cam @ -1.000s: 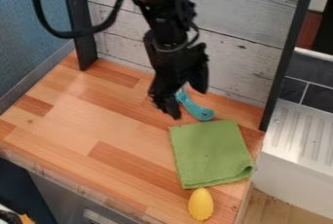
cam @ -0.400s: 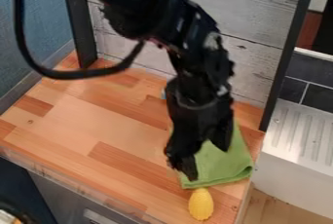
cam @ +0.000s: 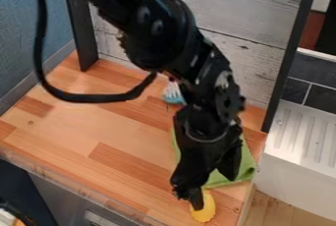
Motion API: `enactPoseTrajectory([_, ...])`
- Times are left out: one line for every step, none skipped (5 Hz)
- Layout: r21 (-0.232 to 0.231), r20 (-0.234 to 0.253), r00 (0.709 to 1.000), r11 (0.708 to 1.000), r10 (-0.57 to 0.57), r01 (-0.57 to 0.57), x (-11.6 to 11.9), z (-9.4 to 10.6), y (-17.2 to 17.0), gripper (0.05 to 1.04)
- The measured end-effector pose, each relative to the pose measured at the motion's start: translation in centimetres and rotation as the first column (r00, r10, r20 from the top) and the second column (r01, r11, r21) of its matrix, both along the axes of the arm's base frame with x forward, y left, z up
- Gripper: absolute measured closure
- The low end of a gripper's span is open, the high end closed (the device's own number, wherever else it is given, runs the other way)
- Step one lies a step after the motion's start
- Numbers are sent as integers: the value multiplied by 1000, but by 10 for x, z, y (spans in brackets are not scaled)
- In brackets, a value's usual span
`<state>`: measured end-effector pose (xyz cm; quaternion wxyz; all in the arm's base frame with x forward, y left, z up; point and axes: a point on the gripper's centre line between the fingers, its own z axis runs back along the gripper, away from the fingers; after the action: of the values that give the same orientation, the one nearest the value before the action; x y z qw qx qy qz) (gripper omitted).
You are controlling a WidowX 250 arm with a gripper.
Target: Move the yellow object to the left of the table
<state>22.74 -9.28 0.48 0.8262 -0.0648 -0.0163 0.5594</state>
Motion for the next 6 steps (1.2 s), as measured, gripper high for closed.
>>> enactPoseTrajectory([21,-25,1000,1000,-2,3,-4,-10,0,83])
enactPoseTrajectory([49,-51,999,999,-11,13,-5,-20,-2,121])
enactPoseTrajectory([62,-59,998,998,-10,13,-3,-27,-2,405])
enactPoseTrajectory([61,-54,998,998,-29,33,-3,-26,-5,593])
enactPoseTrajectory([65,-58,997,997,-43,46,-4,-23,-4,593])
enactPoseTrajectory([46,-11,1000,999,17,-17,0,0,14,593])
